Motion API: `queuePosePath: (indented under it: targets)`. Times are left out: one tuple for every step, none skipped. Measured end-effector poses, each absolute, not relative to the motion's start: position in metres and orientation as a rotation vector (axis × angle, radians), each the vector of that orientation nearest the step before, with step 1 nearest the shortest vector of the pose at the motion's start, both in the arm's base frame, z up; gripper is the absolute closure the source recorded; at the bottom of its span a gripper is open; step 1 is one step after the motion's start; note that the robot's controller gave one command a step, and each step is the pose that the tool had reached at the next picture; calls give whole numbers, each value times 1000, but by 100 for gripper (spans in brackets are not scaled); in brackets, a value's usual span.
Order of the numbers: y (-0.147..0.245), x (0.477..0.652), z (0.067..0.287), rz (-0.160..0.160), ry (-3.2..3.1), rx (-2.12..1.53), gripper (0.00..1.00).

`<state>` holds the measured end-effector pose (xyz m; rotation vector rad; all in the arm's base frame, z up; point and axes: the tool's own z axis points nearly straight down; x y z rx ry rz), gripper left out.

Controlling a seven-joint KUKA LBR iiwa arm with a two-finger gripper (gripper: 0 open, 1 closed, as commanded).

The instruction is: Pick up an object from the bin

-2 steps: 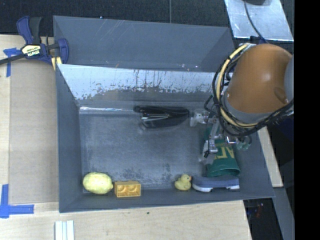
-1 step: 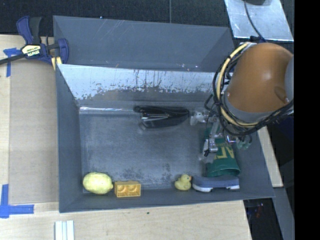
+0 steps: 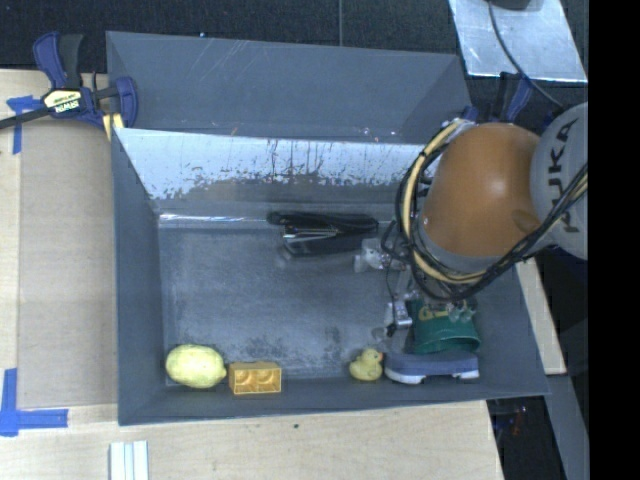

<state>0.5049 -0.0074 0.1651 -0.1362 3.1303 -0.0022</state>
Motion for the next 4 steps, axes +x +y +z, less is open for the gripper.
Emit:
queuePosePath:
  targets:
    - [-1, 521, 164, -2, 3133, -179, 0]
    - [-10, 587, 152, -1, 3126, -188, 0]
    - [11, 589, 122, -9, 3106, -293, 0]
    - [11, 558, 151, -6, 3099, -425, 0]
